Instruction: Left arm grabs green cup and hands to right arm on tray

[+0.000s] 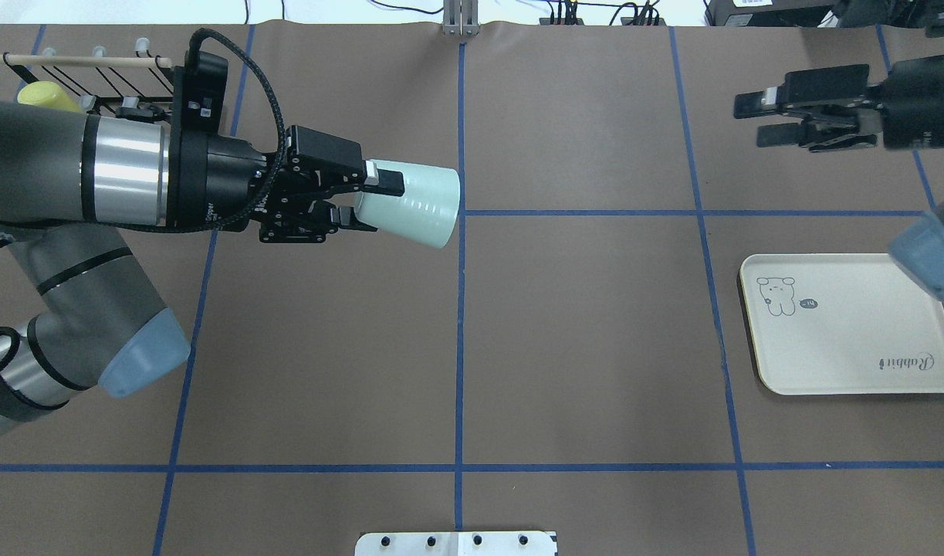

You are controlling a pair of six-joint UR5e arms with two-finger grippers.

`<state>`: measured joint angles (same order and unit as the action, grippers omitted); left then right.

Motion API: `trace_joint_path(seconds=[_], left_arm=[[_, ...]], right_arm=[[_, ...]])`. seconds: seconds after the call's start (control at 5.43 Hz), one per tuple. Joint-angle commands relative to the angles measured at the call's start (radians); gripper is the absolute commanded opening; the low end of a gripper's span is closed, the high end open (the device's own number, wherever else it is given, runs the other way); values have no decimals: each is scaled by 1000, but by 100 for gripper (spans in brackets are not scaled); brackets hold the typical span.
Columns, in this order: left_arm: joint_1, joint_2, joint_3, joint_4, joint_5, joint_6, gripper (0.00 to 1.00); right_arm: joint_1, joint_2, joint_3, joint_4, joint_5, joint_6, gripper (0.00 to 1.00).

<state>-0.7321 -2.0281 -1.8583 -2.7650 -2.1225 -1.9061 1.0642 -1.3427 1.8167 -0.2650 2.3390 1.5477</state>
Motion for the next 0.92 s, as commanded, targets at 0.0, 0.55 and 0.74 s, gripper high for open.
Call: trace_joint_path(seconds=[0.0, 0.55, 0.74], left_arm=[[29, -1, -7, -16, 1, -42, 16], [36, -20, -9, -71, -8, -127, 18], [36, -27, -10, -112, -8, -175, 18]], right_arm=[[-201, 59, 12, 229, -196, 95, 99], [-466, 60, -4, 508, -550, 158, 99], [-490, 63, -4, 533, -587, 160, 99]])
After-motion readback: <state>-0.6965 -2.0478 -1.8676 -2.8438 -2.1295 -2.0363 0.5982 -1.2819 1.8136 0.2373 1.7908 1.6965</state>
